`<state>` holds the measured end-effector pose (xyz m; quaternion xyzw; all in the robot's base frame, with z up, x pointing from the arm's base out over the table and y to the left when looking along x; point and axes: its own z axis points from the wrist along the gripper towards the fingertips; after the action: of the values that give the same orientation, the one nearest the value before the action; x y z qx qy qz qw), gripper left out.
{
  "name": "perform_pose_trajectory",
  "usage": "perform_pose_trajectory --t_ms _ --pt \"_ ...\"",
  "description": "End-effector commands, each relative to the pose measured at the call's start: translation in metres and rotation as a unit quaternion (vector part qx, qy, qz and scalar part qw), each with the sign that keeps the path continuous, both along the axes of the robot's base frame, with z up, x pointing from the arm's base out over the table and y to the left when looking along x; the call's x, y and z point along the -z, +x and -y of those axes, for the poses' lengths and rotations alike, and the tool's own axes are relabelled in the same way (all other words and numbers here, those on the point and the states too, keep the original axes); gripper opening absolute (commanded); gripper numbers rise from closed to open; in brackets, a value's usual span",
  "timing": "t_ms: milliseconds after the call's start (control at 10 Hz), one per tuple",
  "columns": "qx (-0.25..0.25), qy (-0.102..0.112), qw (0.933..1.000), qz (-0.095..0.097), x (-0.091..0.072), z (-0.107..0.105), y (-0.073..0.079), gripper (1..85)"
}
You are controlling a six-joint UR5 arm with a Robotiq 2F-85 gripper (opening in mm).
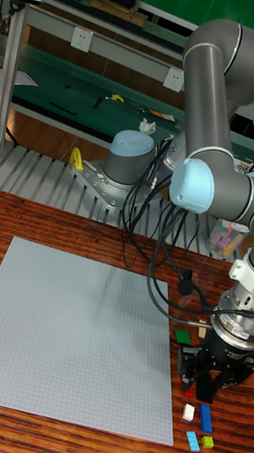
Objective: Build with small Lego blocks
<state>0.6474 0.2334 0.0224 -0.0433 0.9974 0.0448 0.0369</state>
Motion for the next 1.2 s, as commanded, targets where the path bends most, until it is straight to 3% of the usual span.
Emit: perform_pose_trajectory --t_ms 0,400,800,1100 --pt "0.007 0.003 1.0000 -0.002 -0.001 0.001 -0.001 51.7" --pt "0.011 0.001 0.9999 0.001 0.004 0.009 -0.004 51.0" --pt "0.011 0.002 0.9999 -0.001 0.004 0.012 -0.018 51.0" --pt "0.014 -0.002 0.9999 0.000 0.003 0.014 -0.018 51.0"
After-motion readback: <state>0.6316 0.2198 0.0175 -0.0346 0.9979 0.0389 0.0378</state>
